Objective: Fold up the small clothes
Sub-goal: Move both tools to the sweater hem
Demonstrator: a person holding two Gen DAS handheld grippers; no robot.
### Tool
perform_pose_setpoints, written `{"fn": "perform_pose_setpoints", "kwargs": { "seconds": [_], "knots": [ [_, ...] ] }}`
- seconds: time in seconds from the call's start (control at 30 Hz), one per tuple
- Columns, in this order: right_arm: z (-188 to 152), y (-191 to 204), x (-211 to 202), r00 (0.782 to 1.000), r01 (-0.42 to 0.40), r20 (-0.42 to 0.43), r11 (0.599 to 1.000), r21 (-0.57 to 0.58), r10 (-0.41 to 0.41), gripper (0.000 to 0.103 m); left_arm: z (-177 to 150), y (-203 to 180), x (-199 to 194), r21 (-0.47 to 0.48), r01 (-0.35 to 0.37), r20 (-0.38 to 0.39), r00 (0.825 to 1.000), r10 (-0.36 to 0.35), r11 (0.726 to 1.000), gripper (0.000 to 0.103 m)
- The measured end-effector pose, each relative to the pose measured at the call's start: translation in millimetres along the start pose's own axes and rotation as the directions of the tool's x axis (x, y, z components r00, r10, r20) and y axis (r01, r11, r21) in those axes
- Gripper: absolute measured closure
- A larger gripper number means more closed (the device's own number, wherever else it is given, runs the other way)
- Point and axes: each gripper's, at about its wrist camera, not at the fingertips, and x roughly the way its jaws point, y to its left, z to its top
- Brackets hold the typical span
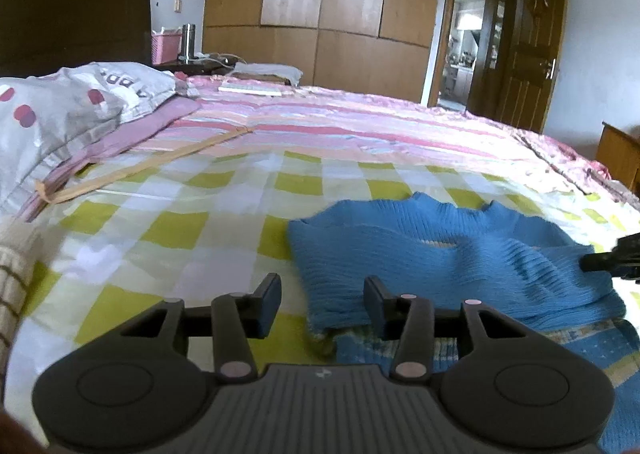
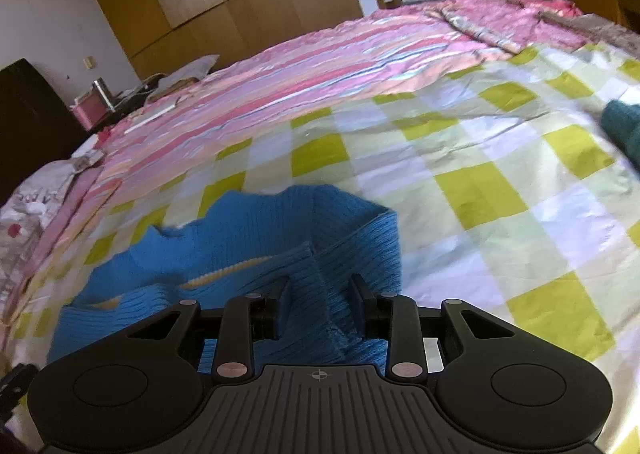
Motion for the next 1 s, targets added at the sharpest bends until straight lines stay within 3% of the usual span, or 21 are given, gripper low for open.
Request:
{"fn": "perform_pose_setpoints", "kwargs": {
  "seconds": [0.03,0.13,0.27,0.43,0.6,0.67,0.87,0.93,1.0],
  "knots": [
    [0,0,-2,1.0,0.002,-0.004,1.0,-0.007,-0.002,0.097,0,-1,3,0.005,-0.003,-0.007,1.0,0.003,1.0,0.053],
    [-1,-6,-12,1.0,-0.015,-0.01,1.0,0.0,0.015,0.103,-2,-2,4,0.003,-0.014,-0.007,1.0,0.014,1.0,0.053],
    [-5,-15,-31,0.999,-0.042,0.021,0.998,0.035,0.042,0.103,-3,1,3,-0.01,-0.016,0.002,1.0,0.016,1.0,0.053],
    [-14,-19,-30,1.0,-0.005,-0.001,1.0,0.025,0.005,0.103,-9,5,10,-0.028,-0.009,-0.026,1.0,0.008,1.0,0.052],
    [-15,-11,-24,0.999,0.033,-0.012,0.999,-0.016,-0.033,0.101,-12,5,7,-0.009,-0.004,-0.026,1.0,0.003,1.0,0.052],
    [-13,-4,-26,0.999,0.049,-0.003,0.998,-0.036,-0.049,0.093,-13,7,5,-0.011,0.001,-0.026,1.0,-0.001,1.0,0.052],
    [-20,15,-48,0.997,0.068,0.055,0.989,-0.131,-0.061,0.093,-10,11,-5,-0.007,0.002,-0.01,1.0,-0.002,1.0,0.052],
    [-21,16,-45,0.997,0.071,0.035,0.988,-0.136,-0.067,0.092,-10,13,-2,-0.013,0.004,-0.037,0.999,-0.005,1.0,0.052],
    [-24,13,-35,0.996,0.066,-0.047,0.99,-0.125,-0.072,0.088,-13,15,-1,-0.027,0.002,-0.059,0.998,-0.004,1.0,0.052]
  ]
}}
